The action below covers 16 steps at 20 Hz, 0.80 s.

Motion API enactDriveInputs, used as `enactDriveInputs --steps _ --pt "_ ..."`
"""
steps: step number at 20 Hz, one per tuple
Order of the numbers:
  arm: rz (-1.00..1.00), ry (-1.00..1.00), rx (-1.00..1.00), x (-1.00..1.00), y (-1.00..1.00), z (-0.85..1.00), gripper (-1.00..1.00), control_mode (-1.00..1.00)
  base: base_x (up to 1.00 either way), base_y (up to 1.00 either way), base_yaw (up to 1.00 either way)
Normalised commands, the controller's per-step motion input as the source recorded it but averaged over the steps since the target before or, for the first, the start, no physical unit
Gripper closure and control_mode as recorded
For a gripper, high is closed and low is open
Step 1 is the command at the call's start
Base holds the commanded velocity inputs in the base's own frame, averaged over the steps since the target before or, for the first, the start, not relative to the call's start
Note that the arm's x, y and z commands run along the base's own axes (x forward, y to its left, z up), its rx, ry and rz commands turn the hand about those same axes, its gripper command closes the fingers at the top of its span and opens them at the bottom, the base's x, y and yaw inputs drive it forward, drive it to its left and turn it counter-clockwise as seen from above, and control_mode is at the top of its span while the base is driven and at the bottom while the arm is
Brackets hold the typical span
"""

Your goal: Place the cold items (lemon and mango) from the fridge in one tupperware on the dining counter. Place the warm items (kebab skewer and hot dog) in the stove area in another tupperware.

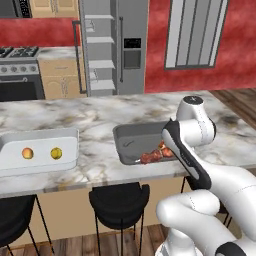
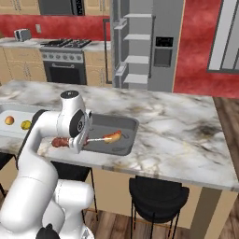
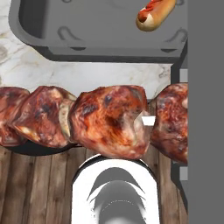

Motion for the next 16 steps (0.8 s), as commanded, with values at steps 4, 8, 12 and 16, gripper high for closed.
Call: enactDriveInputs --steps 4,8,12,16 --pt "0.00 0.00 0.00 0.00 0.00 0.00 1.00 1.00 0.29 0.03 0.00" --pt "0.00 0.00 0.00 0.00 0.00 0.00 1.00 1.00 0.62 0.08 0.00" --pt "0.00 0.00 0.00 0.00 0.00 0.00 1.00 1.00 0.62 0.01 0.00" --pt "0.00 0.00 0.00 0.07 0.00 0.00 1.00 -1.00 0.34 0.02 0.00"
